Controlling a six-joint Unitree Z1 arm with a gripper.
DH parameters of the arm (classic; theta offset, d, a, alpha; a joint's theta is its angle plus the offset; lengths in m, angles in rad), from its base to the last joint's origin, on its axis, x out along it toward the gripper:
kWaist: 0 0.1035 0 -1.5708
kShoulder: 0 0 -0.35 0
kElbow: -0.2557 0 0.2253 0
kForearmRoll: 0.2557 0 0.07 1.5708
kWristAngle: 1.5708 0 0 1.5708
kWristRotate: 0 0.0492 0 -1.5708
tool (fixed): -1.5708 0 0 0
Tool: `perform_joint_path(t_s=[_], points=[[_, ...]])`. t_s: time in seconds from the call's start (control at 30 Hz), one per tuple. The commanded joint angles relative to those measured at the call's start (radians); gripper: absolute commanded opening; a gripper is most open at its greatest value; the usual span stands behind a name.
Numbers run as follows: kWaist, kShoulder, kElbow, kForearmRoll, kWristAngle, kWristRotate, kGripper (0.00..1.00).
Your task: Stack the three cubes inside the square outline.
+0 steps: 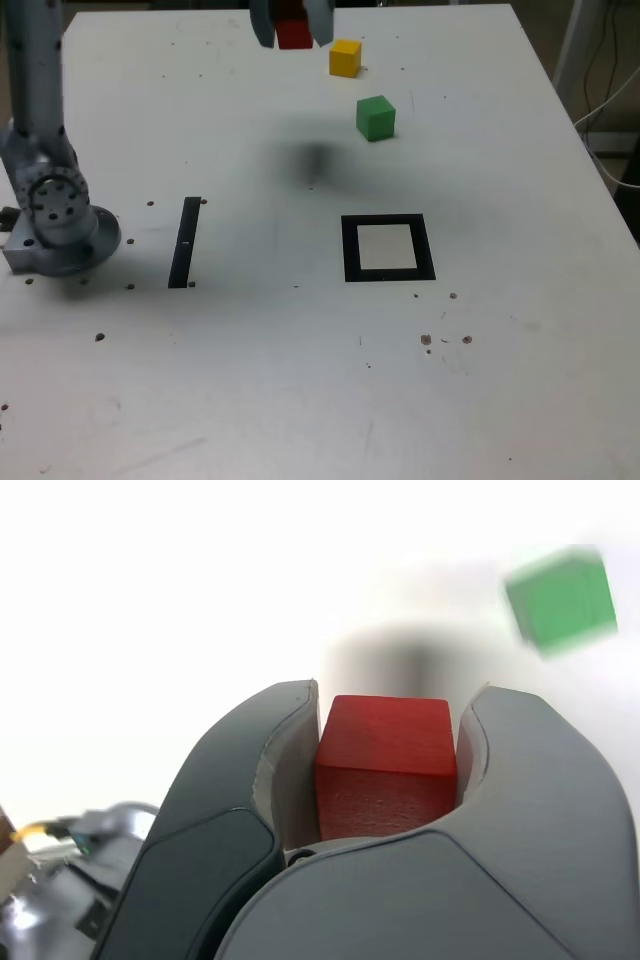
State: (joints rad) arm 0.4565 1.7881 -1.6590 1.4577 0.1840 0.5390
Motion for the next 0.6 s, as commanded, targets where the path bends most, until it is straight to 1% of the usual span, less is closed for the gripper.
perform_joint_path(t_s=[0.0, 0.13, 0.27, 0.43, 0.57], points=[[-0.126, -0.031, 0.027, -0.003, 0.000, -0.056, 0.20], [-0.250, -0.045, 0.076, -0.011, -0.005, -0.170, 0.20], [-0.358, -0.021, 0.098, -0.022, -0.024, -0.287, 0.20], [-0.458, 0.057, 0.069, -0.026, -0.069, -0.399, 0.20], [-0.497, 0.140, 0.026, -0.026, -0.114, -0.475, 0.20]])
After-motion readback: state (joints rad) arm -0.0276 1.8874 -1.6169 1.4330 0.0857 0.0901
